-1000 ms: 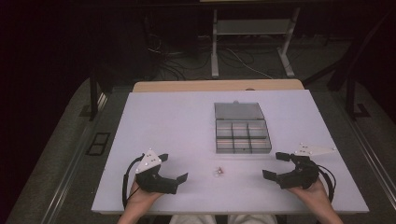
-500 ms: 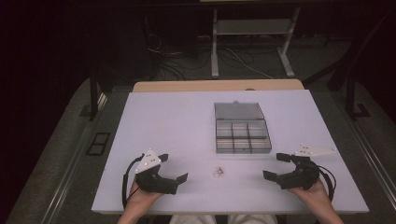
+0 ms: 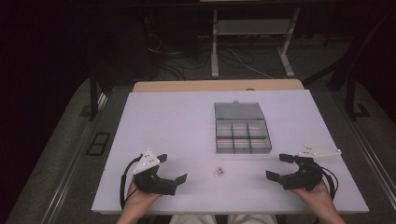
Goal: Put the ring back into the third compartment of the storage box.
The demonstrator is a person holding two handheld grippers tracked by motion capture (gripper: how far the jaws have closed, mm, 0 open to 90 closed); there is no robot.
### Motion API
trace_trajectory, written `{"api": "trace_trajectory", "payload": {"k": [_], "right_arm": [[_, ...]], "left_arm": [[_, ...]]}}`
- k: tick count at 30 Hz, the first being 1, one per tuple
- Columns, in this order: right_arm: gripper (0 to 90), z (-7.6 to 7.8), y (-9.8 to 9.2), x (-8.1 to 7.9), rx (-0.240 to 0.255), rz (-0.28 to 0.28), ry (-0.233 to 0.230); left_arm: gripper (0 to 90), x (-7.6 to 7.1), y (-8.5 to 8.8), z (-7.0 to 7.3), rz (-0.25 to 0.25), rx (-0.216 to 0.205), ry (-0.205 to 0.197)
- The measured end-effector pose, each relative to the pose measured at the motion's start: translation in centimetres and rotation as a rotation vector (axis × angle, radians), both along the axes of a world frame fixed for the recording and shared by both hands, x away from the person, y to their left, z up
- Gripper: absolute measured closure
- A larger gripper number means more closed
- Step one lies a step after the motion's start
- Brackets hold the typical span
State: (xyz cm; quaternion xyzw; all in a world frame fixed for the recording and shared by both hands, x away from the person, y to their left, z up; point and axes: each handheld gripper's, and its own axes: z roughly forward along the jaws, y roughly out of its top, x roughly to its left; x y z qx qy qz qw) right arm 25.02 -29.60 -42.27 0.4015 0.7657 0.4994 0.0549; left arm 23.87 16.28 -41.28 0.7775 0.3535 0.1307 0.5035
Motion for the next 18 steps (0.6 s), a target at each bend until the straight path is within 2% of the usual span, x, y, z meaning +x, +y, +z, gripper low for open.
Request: {"api": "trace_trajectory", "payload": {"k": [4, 9, 18], "right_arm": [[0.7, 0.0, -0.1, -0.1, 0.005, -0.002, 0.000], [0.7, 0.1, -0.2, -0.2, 0.001, 0.001, -0.005], [0.7, 0.2, -0.3, -0.2, 0.002, -0.001, -0.002]], "left_arm": [[0.0, 0.2, -0.1, 0.4, -0.004, 0.027, 0.014], [0.0, 0.3, -0.4, 1.0, -0.024, 0.062, 0.010], [0.0, 0.9, -1.1, 2.0, -0.052, 0.098, 0.013]]}}
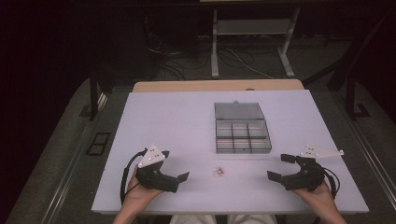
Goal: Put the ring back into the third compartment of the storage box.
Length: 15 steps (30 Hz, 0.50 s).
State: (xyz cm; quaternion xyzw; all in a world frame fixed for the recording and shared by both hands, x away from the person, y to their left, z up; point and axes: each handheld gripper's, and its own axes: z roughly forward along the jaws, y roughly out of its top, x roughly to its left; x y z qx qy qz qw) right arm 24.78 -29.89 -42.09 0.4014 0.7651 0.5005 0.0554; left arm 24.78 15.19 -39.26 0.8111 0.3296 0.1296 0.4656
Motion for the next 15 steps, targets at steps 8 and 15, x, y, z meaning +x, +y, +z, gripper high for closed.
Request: {"api": "trace_trajectory", "payload": {"k": [8, 15], "right_arm": [[0.7, 0.0, 0.0, 0.0, -0.002, 0.001, 0.002], [0.7, 0.0, 0.1, 0.0, -0.007, 0.004, 0.001]], "left_arm": [[0.0, 0.6, -0.9, 0.7, -0.027, 0.022, 0.003], [0.0, 1.1, -2.0, 1.0, -0.060, 0.037, 0.009]]}}
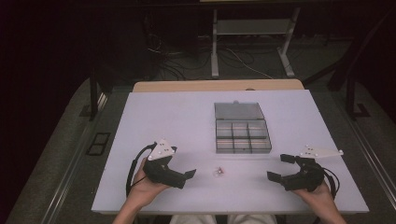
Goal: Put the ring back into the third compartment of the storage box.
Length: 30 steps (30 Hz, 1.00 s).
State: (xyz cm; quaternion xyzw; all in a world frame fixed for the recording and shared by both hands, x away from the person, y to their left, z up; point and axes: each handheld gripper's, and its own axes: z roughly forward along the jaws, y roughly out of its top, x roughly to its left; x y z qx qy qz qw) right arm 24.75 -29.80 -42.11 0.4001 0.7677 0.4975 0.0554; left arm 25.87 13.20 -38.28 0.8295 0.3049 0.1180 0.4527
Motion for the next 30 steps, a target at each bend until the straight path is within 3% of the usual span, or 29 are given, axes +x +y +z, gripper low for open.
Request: {"api": "trace_trajectory", "payload": {"k": [21, 30], "right_arm": [[0.7, 0.0, -0.1, 0.0, 0.000, -0.004, -0.003], [0.7, 0.0, 0.0, 0.0, -0.002, -0.003, -0.001]], "left_arm": [[0.0, 1.0, -3.2, -0.4, -0.098, 0.082, 0.032], [0.0, 1.2, -4.0, -0.8, -0.119, 0.096, 0.051]]}}
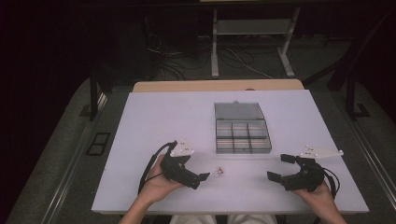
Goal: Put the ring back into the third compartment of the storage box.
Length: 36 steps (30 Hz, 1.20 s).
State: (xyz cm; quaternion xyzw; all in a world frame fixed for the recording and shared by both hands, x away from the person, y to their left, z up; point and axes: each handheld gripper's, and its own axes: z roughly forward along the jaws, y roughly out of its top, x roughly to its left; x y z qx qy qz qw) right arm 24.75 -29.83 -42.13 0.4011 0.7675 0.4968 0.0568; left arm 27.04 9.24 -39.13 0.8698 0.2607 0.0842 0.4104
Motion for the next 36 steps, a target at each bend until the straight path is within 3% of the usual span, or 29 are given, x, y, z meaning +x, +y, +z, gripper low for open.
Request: {"api": "trace_trajectory", "payload": {"k": [14, 26, 36], "right_arm": [[0.7, 0.0, 0.0, 0.0, -0.004, 0.003, -0.008], [0.7, 0.0, 0.0, 0.0, -0.006, 0.005, -0.011], [0.8, 0.0, 0.1, 0.0, -0.008, 0.009, -0.009]], "left_arm": [[0.0, 0.3, -1.8, -0.4, -0.055, 0.020, 0.013], [0.0, 0.9, -3.7, -0.6, -0.116, 0.071, 0.020], [0.0, 1.3, -4.4, -1.2, -0.126, 0.094, 0.037]]}}
